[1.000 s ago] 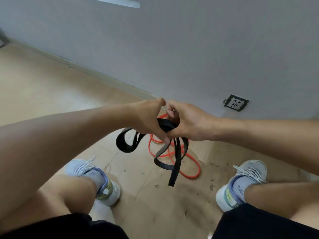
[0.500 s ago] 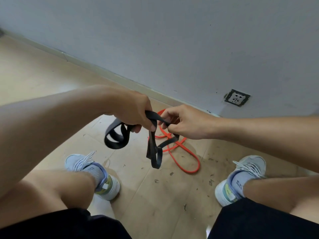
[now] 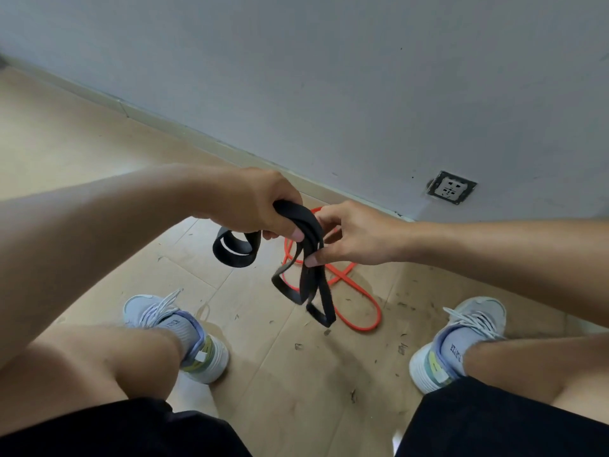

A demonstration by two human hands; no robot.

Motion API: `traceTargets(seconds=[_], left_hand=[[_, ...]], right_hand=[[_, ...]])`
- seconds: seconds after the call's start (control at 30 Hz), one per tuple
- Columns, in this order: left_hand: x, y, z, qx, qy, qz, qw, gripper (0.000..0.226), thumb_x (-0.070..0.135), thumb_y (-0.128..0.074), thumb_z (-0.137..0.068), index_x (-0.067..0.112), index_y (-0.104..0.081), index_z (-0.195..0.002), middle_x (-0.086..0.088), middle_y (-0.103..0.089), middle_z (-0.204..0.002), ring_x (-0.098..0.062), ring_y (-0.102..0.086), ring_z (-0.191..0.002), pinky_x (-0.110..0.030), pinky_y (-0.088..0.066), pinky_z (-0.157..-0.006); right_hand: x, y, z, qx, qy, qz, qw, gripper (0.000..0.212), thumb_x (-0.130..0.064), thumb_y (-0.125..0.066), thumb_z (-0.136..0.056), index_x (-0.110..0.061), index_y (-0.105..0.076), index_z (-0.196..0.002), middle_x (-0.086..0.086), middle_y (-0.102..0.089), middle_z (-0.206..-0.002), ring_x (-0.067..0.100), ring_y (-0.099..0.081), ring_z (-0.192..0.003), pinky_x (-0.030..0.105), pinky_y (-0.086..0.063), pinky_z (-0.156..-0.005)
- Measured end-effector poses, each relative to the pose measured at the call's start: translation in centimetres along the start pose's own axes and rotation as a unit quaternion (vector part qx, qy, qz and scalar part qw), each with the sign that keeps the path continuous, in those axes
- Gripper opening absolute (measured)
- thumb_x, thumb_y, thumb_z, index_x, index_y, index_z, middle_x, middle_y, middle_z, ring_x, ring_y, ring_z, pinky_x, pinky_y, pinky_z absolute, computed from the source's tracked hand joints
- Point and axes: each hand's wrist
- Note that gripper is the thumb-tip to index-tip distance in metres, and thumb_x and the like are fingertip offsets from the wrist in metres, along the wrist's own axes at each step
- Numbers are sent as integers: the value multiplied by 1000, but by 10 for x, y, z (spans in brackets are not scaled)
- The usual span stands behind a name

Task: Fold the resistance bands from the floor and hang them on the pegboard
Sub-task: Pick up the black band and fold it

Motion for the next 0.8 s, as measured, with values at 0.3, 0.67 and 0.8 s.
traceTargets(seconds=[0.3, 0.67, 0.8], left_hand=[[5, 5, 2, 113, -1, 19, 993, 20, 42, -66, -95, 29, -63, -80, 7, -73, -70, 0, -61, -57, -22, -45, -61], [5, 8, 4, 152, 20, 34, 988, 12, 37, -69, -94, 26, -64, -90, 12, -67, -60, 7, -60, -52, -6, -39, -48], [8, 5, 4, 165, 11, 62, 984, 10, 37, -68, -95, 27, -65, -90, 10, -69, -64, 6, -62, -55, -6, -39, -51]], right_hand=[[-3, -3, 2, 70, 0, -69, 995, 40, -30, -89, -78, -31, -60, -104, -10, -69, -80, 13, -72, -84, 42, -60, -82], [1, 10, -1, 139, -16, -25, 990, 21, -38, -87, -79, -40, -70, -89, -13, -69, -87, 11, -66, -81, 26, -50, -73], [-2, 11, -1, 109, -8, -11, 994, 20, -40, -87, -79, -34, -70, -88, -16, -67, -82, 6, -65, -80, 22, -49, -73]])
Point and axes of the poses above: each hand's wrist, its own z-axis away from the middle knuckle, its own y-axis out of the back of the hand, x = y × z
